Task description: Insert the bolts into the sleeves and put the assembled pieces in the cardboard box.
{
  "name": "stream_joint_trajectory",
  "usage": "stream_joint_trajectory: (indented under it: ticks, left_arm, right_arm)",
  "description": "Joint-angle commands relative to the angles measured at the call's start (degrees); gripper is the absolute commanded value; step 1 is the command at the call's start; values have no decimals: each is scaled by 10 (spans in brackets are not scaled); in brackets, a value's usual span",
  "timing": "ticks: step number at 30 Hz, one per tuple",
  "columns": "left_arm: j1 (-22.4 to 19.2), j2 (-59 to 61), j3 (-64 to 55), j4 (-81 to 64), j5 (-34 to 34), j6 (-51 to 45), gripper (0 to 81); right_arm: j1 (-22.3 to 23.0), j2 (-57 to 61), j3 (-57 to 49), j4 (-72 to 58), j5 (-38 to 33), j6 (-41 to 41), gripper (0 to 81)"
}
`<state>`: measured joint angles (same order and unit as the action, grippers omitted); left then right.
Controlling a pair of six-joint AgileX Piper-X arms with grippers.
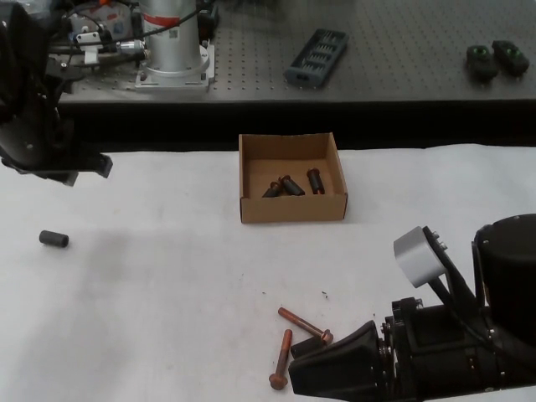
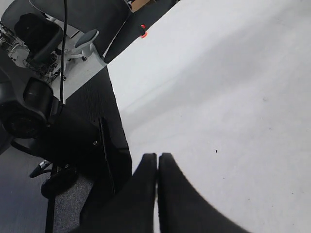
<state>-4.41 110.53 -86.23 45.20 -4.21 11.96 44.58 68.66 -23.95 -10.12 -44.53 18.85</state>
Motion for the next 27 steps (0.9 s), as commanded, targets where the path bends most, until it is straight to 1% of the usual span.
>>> stream_joint_trajectory:
  ticks: [1, 10, 16, 20, 23, 27]
  left_arm:
    - [-1, 6, -3, -8, -12, -9, 276]
    - [7, 30, -3, -25, -45, -9, 272]
    - [15, 43, -3, -19, -45, -9, 209]
    - [16, 46, -3, -19, -50, -9, 210]
    - [19, 52, -3, -19, -68, -9, 210]
    - [24, 62, -3, -13, -70, -9, 210]
  right_arm:
    - [2, -8, 0, -9, 1, -5, 22]
    - [2, -8, 0, -5, -14, 0, 22]
    - [2, -8, 0, -5, -15, 5, 22]
    - [2, -8, 0, -5, -15, 5, 22]
    - [2, -8, 0, -5, -15, 7, 22]
    - [2, -8, 0, -5, -15, 9, 22]
